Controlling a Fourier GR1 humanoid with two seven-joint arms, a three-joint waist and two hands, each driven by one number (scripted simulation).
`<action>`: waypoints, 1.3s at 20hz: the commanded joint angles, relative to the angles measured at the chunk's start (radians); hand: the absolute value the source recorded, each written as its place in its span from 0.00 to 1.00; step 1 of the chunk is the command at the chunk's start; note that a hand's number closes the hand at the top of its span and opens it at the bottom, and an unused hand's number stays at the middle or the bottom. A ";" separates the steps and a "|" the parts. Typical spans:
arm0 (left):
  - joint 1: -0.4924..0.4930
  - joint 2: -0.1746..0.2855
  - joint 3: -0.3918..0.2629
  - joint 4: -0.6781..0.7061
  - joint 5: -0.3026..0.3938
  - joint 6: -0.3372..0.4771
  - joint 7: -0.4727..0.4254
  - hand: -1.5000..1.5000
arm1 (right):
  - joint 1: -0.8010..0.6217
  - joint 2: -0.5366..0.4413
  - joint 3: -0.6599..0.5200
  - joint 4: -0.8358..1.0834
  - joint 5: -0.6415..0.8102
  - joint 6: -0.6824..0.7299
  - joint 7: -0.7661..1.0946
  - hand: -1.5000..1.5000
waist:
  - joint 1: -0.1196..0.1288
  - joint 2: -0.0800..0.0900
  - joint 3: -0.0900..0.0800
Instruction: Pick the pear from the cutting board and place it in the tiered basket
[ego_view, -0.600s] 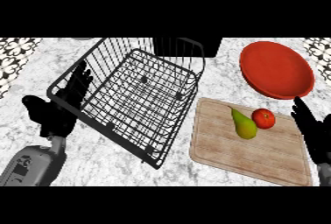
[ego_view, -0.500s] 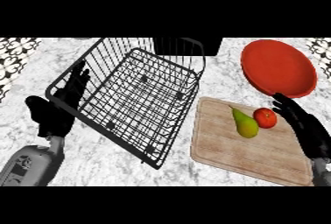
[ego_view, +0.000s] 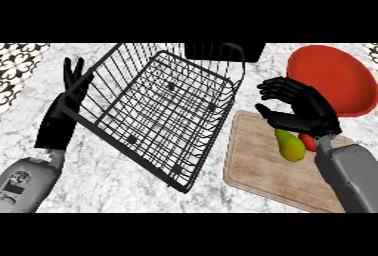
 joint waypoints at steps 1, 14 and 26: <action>0.082 -0.010 -0.091 -0.083 -0.062 -0.028 -0.060 0.50 | -0.121 0.048 -0.057 0.123 -0.063 0.084 -0.048 0.00 | -0.022 -0.003 0.003; 0.091 0.013 -0.040 -0.083 -0.048 -0.063 -0.070 0.50 | -0.358 -0.386 0.216 0.074 0.145 0.604 0.372 0.00 | -0.035 -0.018 -0.001; 0.157 -0.041 -0.045 -0.096 -0.120 -0.033 -0.096 0.50 | -0.479 -0.210 0.299 -0.078 0.174 0.612 0.811 0.00 | -0.060 -0.011 0.001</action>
